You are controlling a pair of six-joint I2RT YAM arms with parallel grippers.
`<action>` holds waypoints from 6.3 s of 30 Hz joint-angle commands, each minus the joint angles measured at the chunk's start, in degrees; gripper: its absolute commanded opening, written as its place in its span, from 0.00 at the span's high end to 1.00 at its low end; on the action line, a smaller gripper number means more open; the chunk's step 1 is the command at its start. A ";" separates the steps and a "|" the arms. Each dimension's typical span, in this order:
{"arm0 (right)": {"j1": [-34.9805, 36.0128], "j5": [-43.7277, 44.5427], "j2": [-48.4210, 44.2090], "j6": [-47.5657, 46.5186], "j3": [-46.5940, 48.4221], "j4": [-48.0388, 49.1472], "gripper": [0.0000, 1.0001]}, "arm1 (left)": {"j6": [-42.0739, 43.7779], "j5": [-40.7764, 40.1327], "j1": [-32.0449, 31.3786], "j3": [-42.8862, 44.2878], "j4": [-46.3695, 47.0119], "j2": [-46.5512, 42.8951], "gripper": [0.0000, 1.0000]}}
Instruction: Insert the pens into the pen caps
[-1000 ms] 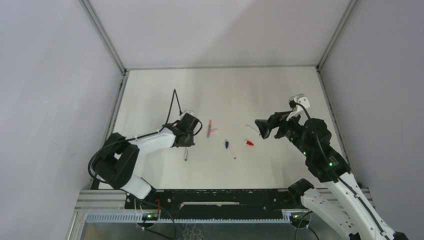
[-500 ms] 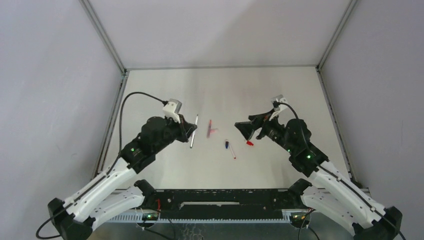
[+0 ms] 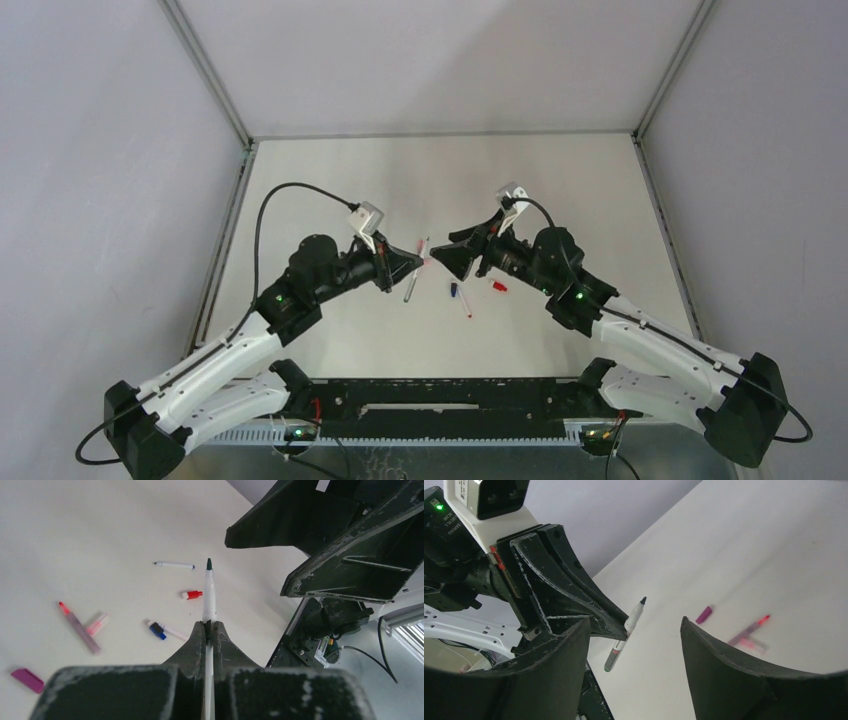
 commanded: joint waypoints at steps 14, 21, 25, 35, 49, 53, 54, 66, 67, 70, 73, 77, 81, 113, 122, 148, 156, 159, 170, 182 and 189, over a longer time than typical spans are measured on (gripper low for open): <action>2.93 0.32 3.86 -0.63 2.75 6.22 0.32 | -0.44 1.78 -1.64 2.84 7.44 1.78 1.00; 2.87 0.35 4.47 -0.56 2.75 7.23 0.47 | -0.62 1.80 -2.08 2.57 7.51 1.24 1.00; 2.87 0.26 4.80 -0.05 2.75 7.87 0.76 | -0.80 1.83 -2.45 2.20 7.94 1.45 1.00; 2.34 -0.03 5.16 1.04 2.75 8.93 1.00 | -0.85 0.68 -2.73 0.41 7.96 -0.13 1.00; 1.27 0.69 4.85 1.31 2.75 9.64 1.00 | -1.16 0.67 -2.74 -1.94 7.44 0.14 0.36; 0.74 0.41 4.76 1.51 2.75 10.04 1.00 | -1.37 0.64 -2.77 -3.20 7.44 0.46 0.33; 0.56 0.24 4.72 1.55 2.75 10.28 1.00 | -1.48 0.65 -2.71 -3.70 7.62 0.63 0.33; 0.48 -1.03 6.13 2.59 2.75 11.75 1.00 | -2.32 0.95 -2.78 -7.33 11.48 1.79 0.83; 0.50 -1.14 6.32 2.70 2.75 11.77 1.00 | -2.31 0.99 -2.76 -7.40 11.68 1.88 0.91; 0.62 -0.94 6.99 3.41 2.75 11.54 1.00 | -2.66 0.86 -2.70 -8.27 12.65 1.66 1.00; 0.63 1.47 7.23 3.37 3.13 9.90 0.53 | -3.58 -0.98 -2.75 -10.08 13.34 -0.59 1.00; 0.56 10.56 5.48 -1.17 6.33 -0.25 0.00 | -6.96 -15.74 -2.65 -13.68 6.77 -8.24 1.00; -1.04 16.82 6.40 -1.41 10.70 -8.03 0.00 | -12.07 -29.40 -0.80 -15.95 -9.54 -19.35 1.00; 8.02 17.03 78.02 6.05 79.94 -59.18 0.37 | -29.89 -34.19 0.59 -20.59 -31.81 -33.71 1.00; 7.99 19.13 83.15 7.37 82.74 -61.19 0.44 | -29.58 -33.51 0.60 -20.97 -33.15 -35.77 1.00; 2.57 8.70 64.03 6.47 57.80 -41.15 1.00 | -11.68 -6.18 0.47 -20.60 -2.06 -28.80 1.00; -8.38 9.37 38.03 2.58 40.05 -36.70 1.00 | -6.94 28.36 0.30 -8.52 11.09 -8.40 1.00; -11.16 9.69 30.89 1.42 36.10 -36.00 1.00 | -8.45 38.83 -0.94 -7.43 18.48 -6.29 1.00; -10.12 -1.07 3.26 5.60 14.88 -14.04 1.00 | -6.04 19.76 -1.20 -1.19 12.60 1.03 1.00; -6.14 -2.30 -3.35 5.51 12.69 -3.95 1.00 | -6.98 21.63 -1.47 0.25 15.26 5.42 1.00; -3.93 -2.06 -1.39 5.47 12.81 -3.74 1.00 | -7.81 21.80 -1.48 -1.30 16.13 3.84 1.00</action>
